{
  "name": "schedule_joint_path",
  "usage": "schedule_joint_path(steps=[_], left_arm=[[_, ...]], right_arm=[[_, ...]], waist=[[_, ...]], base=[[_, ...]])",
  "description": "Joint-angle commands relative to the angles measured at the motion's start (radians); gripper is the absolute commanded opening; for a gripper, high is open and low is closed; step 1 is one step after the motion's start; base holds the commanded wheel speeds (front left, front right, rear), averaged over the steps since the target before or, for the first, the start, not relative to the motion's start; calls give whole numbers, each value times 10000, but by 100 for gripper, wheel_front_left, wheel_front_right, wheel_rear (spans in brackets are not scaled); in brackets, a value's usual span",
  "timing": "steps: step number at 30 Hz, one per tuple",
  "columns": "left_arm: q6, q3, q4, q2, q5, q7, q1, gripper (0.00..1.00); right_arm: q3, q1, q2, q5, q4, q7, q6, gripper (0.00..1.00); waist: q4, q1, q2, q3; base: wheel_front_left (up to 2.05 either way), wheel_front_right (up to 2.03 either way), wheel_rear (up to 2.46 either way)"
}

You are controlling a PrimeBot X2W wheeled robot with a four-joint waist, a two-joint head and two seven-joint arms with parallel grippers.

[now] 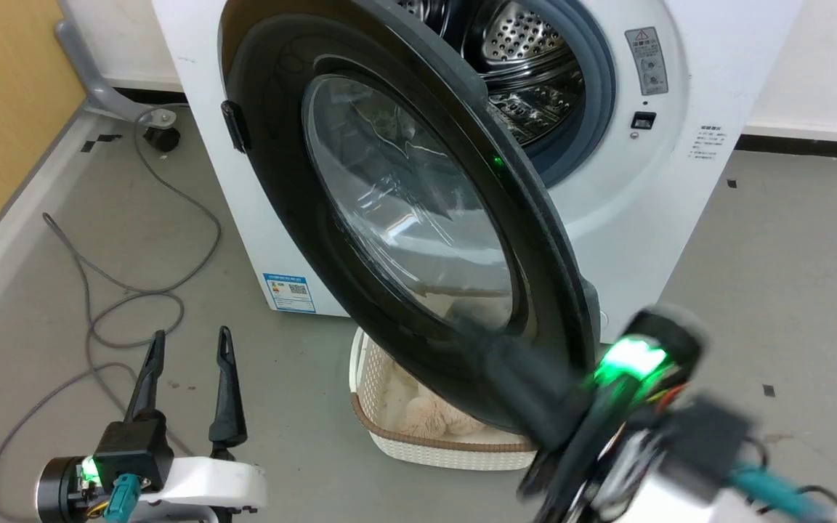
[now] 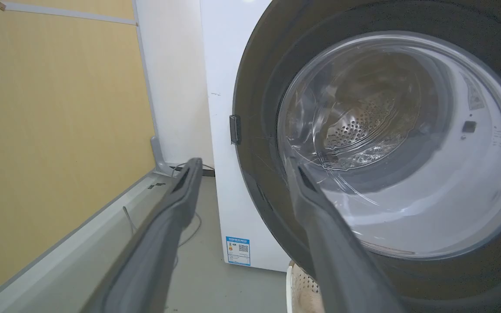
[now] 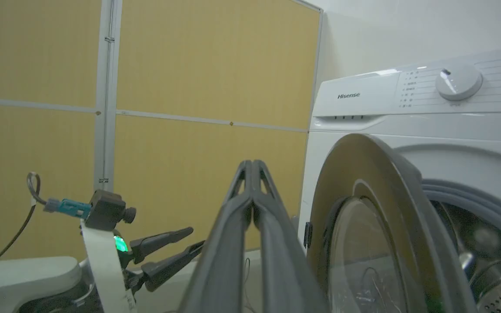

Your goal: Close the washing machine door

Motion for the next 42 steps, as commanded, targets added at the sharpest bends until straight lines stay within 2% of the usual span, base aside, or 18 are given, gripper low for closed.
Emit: schedule_joint_path(steps=[1,6,11,15,26,35,42], left_arm=[[-70,53,-7,-45,85,-43,141,100],[-176,157,-15,-175,179,-43,118,100],[-269,268,-13,-277,244,-43,105,100],[-293,324,0,-331,362,-43,79,100],[-393,95,127,-467,555,-43,-292,100],[-386,-201,-46,-546,602,-43,-860,100],[-393,-272,-65,-571,582,-43,-1345,100]], right_arm=[[473,120,-223,-128,421,-32,8,0],[1385,394,-573,-481,1638,-32,8,0],[1258,756,-712,-799,2746,-32,8,0],[637,903,-733,-993,3471,-32,8,0],[-1867,399,-384,-1158,4744,-32,8,0],[-3618,-1166,-244,-1348,5916,-32,8,0],[-4501,-2823,-390,-1862,6997,-32,8,0]], waist=[[-22,0,0,9],[-97,0,0,67],[-191,0,0,173],[-278,0,0,281],[-266,0,0,815],[-99,0,0,1765],[92,0,0,2459]], base=[[0,0,0],[0,0,0],[0,0,0],[0,0,0],[0,0,0],[0,0,0],[0,0,0]])
